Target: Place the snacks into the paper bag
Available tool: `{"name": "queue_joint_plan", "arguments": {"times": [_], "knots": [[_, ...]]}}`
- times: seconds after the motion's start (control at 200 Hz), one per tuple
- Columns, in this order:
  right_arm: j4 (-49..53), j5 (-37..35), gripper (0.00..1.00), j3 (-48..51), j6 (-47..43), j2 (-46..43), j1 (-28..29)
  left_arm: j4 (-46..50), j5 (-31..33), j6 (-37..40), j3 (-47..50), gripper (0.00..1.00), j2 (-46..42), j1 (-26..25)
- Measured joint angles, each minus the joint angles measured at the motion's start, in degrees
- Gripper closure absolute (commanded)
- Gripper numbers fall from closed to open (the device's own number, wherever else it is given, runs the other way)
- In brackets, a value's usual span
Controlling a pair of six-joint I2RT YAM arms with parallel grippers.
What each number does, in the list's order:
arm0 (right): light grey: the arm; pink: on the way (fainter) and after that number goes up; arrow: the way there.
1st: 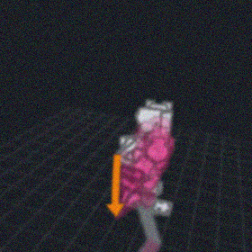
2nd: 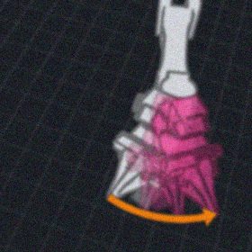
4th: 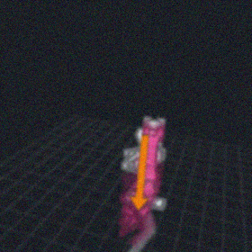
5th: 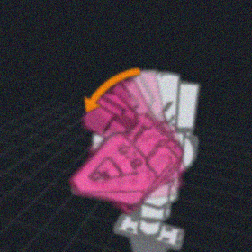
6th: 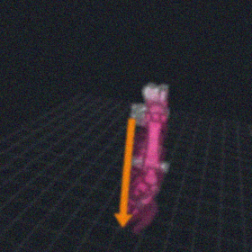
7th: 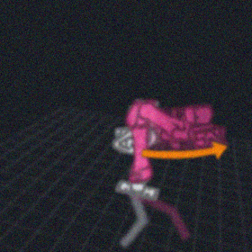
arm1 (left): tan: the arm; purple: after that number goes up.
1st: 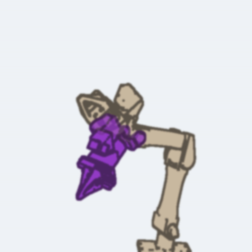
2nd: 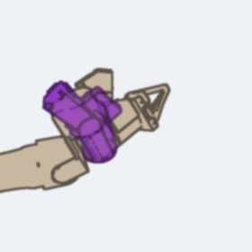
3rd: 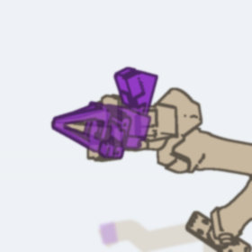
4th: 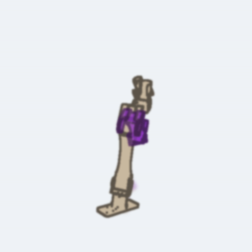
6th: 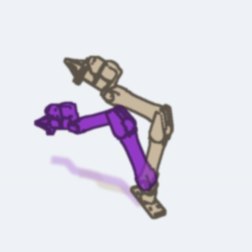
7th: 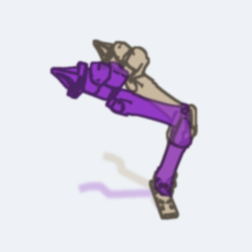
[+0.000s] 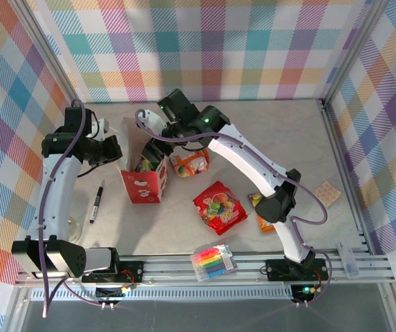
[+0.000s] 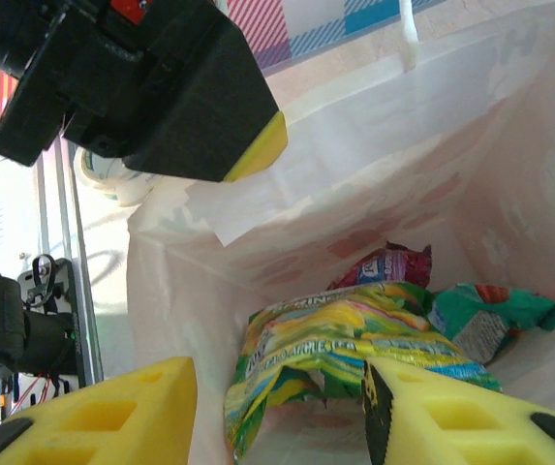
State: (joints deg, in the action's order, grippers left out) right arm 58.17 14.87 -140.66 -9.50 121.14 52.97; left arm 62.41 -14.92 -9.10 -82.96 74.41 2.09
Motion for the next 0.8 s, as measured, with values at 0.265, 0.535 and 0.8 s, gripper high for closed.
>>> {"name": "queue_joint_plan", "arguments": {"times": [0.265, 0.535, 0.8], "knots": [[-2.23, -3.21, 0.46, 11.13, 0.02, -13.09, 0.00, 0.00, 0.00, 0.00, 0.00, 0.95, 0.00, 0.00], [-5.88, -10.49, 0.40, 25.53, 0.22, -26.23, 0.00, 0.00, 0.00, 0.00, 0.00, 0.94, 0.09, 0.00], [-8.11, -14.73, 0.33, 39.54, 3.72, -33.57, -1.60, 0.00, 0.00, -0.02, -0.02, 0.94, 0.11, 0.00]]}}
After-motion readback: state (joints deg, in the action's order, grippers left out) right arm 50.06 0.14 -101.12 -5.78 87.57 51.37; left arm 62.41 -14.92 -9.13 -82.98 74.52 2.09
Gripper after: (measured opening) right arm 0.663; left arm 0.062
